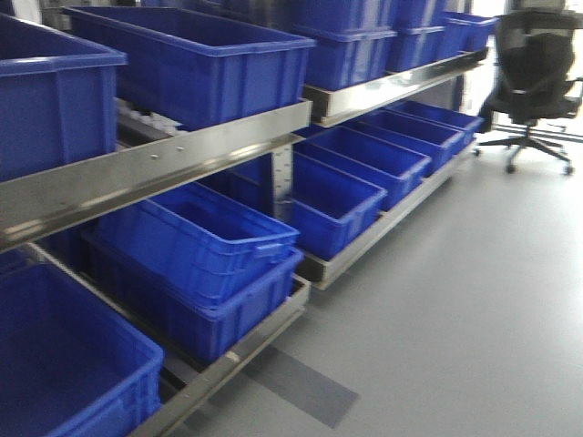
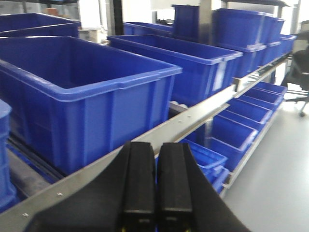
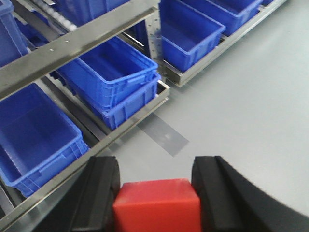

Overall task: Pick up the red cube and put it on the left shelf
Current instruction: 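Approach the shelf and move the right gripper over a blue crate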

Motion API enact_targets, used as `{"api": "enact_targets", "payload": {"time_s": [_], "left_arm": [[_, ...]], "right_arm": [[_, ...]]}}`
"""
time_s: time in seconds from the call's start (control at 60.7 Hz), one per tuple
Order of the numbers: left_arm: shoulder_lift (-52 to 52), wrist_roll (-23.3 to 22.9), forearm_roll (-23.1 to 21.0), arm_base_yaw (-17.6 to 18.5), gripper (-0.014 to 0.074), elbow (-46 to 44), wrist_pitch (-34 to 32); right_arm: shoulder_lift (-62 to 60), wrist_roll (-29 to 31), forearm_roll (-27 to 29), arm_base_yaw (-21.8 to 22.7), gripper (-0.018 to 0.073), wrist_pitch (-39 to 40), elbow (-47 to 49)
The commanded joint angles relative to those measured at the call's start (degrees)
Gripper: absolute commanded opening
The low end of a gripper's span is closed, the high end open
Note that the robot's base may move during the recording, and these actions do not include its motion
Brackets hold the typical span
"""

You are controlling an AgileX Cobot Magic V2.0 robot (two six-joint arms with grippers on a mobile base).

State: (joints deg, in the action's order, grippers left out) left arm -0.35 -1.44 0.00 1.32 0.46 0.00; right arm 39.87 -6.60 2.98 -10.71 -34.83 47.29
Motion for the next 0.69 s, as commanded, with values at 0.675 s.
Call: {"api": "enact_targets", "payload": {"time_s": [0.675], "left_arm": [[-0.9,0.0,0.0,0.2,0.0102,1.4,-4.7]], "right_arm": [[0.0,0.3,-0.2,-0.2,0.0056,4.7,1.4]]}}
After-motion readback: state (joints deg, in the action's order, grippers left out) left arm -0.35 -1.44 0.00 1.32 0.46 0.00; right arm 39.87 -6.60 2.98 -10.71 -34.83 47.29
